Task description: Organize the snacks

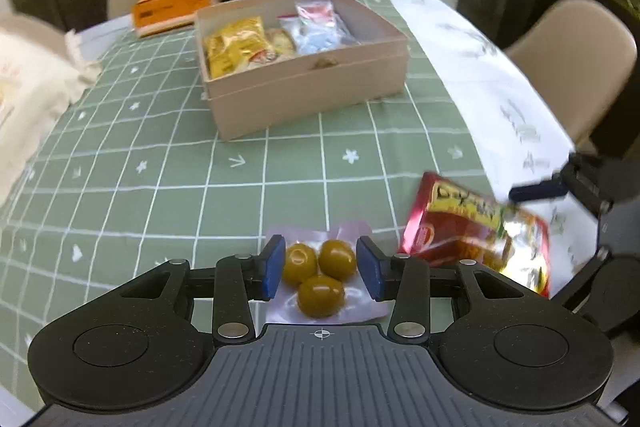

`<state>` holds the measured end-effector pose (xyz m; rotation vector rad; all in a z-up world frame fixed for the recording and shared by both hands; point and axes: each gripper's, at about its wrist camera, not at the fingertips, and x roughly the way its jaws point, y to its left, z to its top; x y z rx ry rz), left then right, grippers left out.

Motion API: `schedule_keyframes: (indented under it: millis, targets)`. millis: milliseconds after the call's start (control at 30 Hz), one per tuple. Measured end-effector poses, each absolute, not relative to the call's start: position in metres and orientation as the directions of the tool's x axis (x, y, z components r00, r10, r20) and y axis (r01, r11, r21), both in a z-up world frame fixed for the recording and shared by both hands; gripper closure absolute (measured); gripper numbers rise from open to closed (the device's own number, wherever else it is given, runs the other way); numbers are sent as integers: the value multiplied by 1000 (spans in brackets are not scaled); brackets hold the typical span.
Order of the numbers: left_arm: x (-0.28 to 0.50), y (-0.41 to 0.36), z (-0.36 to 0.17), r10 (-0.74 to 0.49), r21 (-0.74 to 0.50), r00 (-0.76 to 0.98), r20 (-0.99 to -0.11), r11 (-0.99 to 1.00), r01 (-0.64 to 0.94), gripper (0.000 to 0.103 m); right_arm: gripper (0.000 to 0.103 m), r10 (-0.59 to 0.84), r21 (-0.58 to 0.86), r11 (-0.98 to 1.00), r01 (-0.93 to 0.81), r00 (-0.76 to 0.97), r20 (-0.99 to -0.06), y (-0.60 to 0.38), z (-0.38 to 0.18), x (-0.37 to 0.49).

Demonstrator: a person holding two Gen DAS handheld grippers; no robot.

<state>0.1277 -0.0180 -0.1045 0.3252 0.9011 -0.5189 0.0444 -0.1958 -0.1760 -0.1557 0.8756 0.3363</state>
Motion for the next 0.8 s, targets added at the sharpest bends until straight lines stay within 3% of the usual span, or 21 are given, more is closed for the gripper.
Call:
schedule_keyframes:
  millis: [167,267,533,800]
  targets:
    - [128,-32,-123,-224,139,490,-842,789,599,56,0,227,4,936,-352,592,-773,-196,-176,44]
    - [122,-38,-127,-223,155,495,-840,775,612,45,0,226,5,936,-352,593,-773,-195,-176,44]
    - [129,-27,-128,-288,16,436,-852,820,573,43,0,230,5,935,-354,596,-769,-197,-176,43]
    - [149,-35,-130,-260,1,452,-853,865,501,39,0,240,14,924,-382,551,-799,-197,-171,49]
